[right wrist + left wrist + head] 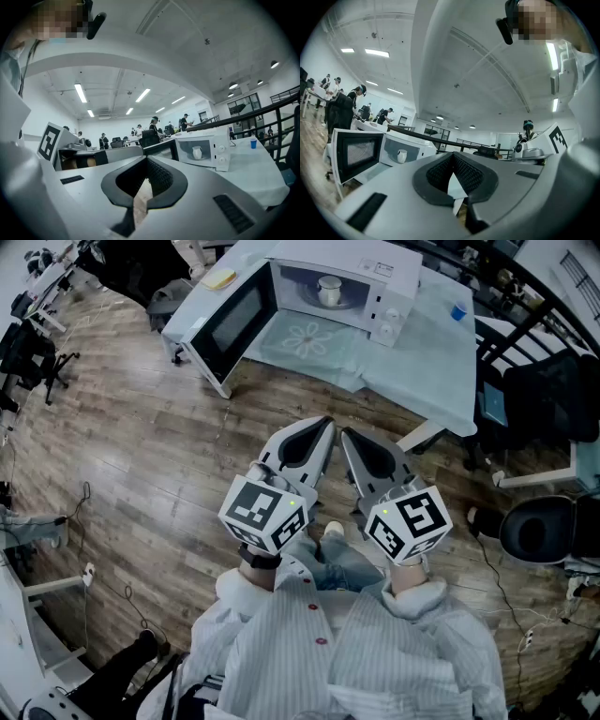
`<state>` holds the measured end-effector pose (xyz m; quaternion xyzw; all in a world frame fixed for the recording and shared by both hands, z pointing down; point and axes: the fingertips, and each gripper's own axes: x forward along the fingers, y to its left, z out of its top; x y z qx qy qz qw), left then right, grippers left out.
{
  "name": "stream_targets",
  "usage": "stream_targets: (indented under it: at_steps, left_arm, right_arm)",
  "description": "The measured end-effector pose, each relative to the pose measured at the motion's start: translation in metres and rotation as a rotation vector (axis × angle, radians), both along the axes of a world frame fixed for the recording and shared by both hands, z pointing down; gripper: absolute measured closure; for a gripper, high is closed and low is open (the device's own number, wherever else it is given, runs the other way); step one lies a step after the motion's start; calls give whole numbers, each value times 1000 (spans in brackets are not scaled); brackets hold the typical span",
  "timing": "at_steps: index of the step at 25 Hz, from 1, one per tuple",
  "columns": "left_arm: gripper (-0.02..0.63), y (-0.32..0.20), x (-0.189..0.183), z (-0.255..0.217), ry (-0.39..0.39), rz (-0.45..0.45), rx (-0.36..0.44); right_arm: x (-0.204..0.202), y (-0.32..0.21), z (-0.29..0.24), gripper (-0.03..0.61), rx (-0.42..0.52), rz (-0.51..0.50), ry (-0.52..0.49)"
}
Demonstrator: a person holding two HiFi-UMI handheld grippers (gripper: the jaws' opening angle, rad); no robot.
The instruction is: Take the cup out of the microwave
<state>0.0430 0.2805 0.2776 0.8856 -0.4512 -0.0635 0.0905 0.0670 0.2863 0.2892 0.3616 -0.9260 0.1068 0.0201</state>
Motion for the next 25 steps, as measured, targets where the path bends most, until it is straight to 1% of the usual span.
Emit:
stream_targets:
  at_steps: [7,13,19,25]
  left_arm:
    - [604,-4,13,-4,-5,-29,17]
    - [604,2,25,-6,-11,-74,28]
    - [604,3,34,-2,-22,-101,18]
    - [604,-12,35,6,-22,-104,5]
  right_arm:
    - [14,-4,-1,545,11,-19,-16]
    - [25,1,-2,545,15,-68,-26]
    - [37,-1,1,543,9,-85,-39]
    - [42,-16,8,543,-9,-88,-47]
